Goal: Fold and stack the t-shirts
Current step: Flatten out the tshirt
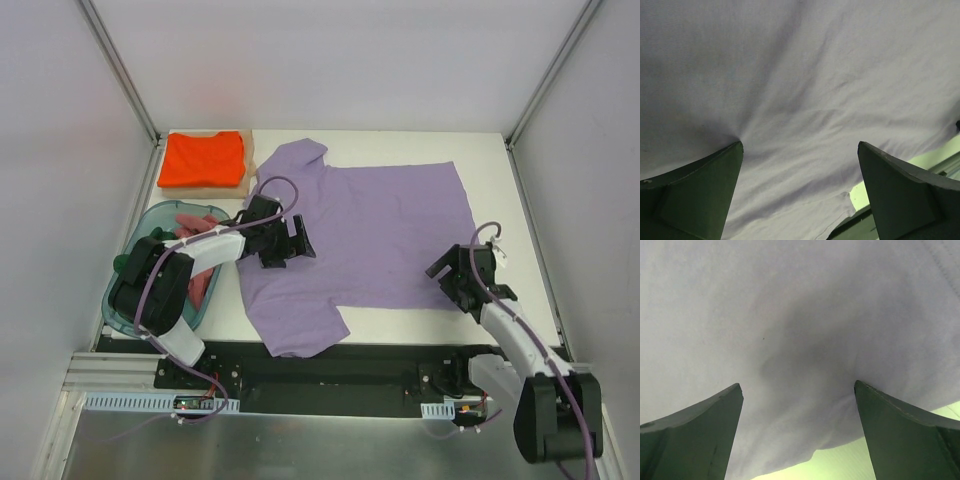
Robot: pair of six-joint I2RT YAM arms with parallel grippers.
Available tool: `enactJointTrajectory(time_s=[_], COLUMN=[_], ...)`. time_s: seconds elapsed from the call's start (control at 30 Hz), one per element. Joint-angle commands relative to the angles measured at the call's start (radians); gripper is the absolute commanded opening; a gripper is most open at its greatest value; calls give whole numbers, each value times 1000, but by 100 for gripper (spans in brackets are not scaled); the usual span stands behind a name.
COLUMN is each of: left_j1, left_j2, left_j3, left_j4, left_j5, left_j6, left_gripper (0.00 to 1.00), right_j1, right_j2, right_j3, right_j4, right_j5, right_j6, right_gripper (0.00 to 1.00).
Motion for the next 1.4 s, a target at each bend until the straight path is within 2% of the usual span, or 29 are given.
enactJointTrajectory(time_s=[0.0,0.1,0.2,0.33,0.4,0.53,0.8,0.93,1.03,1.17,1.37], left_j1=[-28,-33,-33,-33,-31,-13,104,136,145,170,201], left_j2=[-42,-46,-49,-72,-74,-45,249,401,498,607,748], left_j3=[-95,-93,-41,81,153,264,535,707,825,947,1088], left_j4=[-39,-26,-30,-79,-134,-196,-277,-326,-346,-381,-391], left_j5=[53,66,86,54,-21,-127,-112,-93,-102,-62,28], left_j6=[-22,-16,10,57,79,120,128,125,122,117,93], left_gripper=[99,99,99,99,99,99,99,99,99,99,99], right_j1=[-23,-29,-31,-31,-31,-31,-49,-83,-103,-109,-181], right_j2=[-177,-264,-279,-204,-158,-54,388,590,715,824,868], right_j3=[-72,-98,-74,96,164,230,493,634,742,819,819], right_j4=[-131,-171,-180,-216,-226,-139,-85,-91,-114,-174,-188], right_j5=[39,51,63,72,78,103,59,-56,-89,-139,-139], right_j6=[36,25,-39,-182,-225,-317,-355,-357,-351,-343,-313], right_gripper=[96,96,96,96,96,96,96,96,96,96,96])
